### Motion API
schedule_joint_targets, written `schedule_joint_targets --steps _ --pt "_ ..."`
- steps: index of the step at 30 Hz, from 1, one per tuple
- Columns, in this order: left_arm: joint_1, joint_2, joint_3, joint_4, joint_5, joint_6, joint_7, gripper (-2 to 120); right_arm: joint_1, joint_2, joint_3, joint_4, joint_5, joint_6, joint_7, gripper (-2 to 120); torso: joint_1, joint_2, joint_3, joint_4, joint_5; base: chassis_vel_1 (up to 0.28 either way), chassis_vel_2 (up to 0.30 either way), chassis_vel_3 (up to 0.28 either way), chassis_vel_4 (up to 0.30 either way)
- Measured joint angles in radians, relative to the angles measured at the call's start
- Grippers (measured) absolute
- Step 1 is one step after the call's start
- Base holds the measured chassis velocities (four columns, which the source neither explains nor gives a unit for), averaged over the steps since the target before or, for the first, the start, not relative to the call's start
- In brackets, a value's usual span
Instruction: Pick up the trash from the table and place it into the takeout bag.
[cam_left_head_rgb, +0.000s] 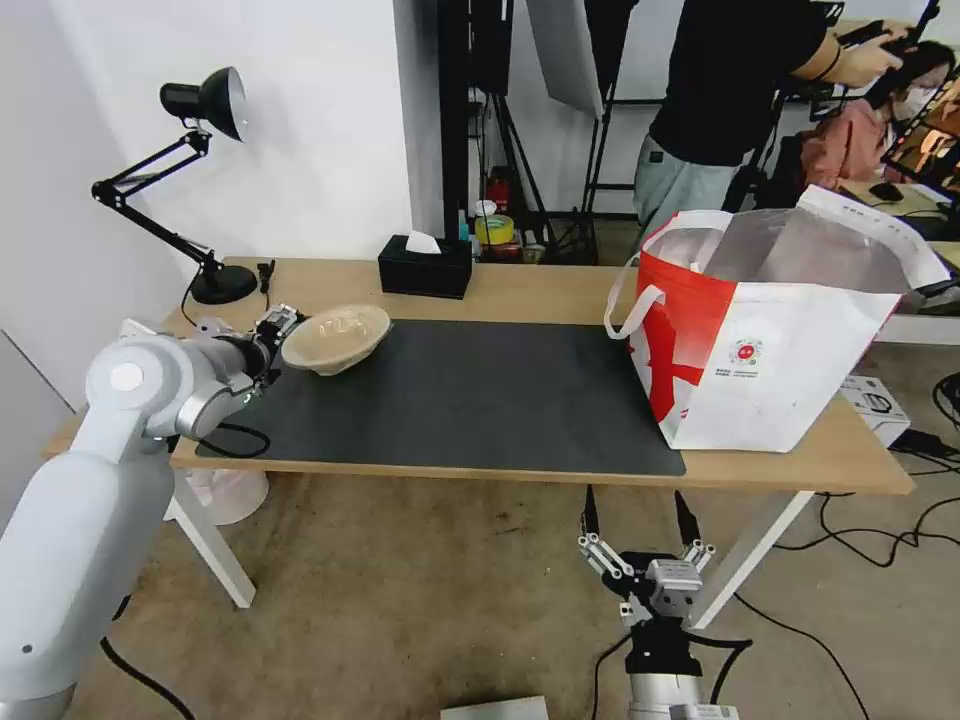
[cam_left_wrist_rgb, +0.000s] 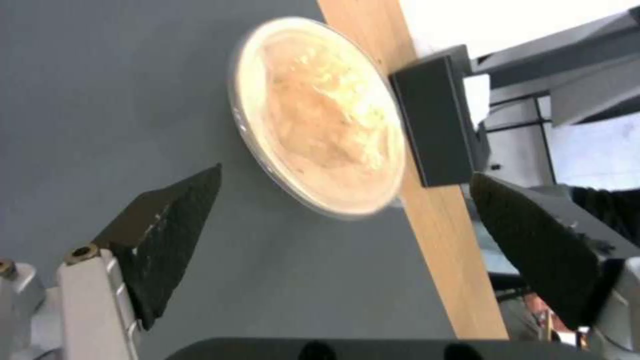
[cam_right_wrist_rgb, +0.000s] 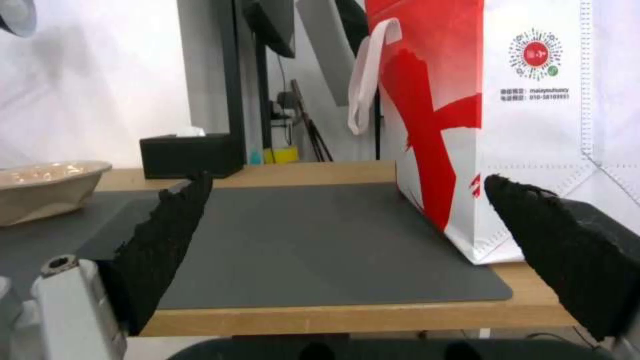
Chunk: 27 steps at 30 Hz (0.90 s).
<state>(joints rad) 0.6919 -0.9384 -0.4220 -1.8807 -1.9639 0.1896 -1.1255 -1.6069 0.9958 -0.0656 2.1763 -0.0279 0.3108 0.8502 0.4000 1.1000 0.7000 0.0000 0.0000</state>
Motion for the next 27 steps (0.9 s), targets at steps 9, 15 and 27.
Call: schedule_joint_targets --steps 9,15,27 --pt "-0.057 -0.016 0.013 0.098 0.018 0.011 -0.024 100 0.0 0.0 0.0 0.0 0.0 0.0 0.0 100 0.0 0.0 0.0 -0.0001 0.0001 0.0 0.0 0.0 0.0" --pt "-0.075 -0.023 0.015 0.148 0.02 0.019 -0.025 100 0.0 0.0 0.0 0.0 0.0 0.0 0.0 100 0.0 0.0 0.0 0.0 0.0 0.0 0.0 0.0 0.0" --pt "-0.139 -0.08 0.041 0.265 0.035 0.034 -0.015 100 0.0 0.0 0.0 0.0 0.0 0.0 0.0 100 0.0 0.0 0.0 0.0 0.0 0.0 0.0 0.0 0.0"
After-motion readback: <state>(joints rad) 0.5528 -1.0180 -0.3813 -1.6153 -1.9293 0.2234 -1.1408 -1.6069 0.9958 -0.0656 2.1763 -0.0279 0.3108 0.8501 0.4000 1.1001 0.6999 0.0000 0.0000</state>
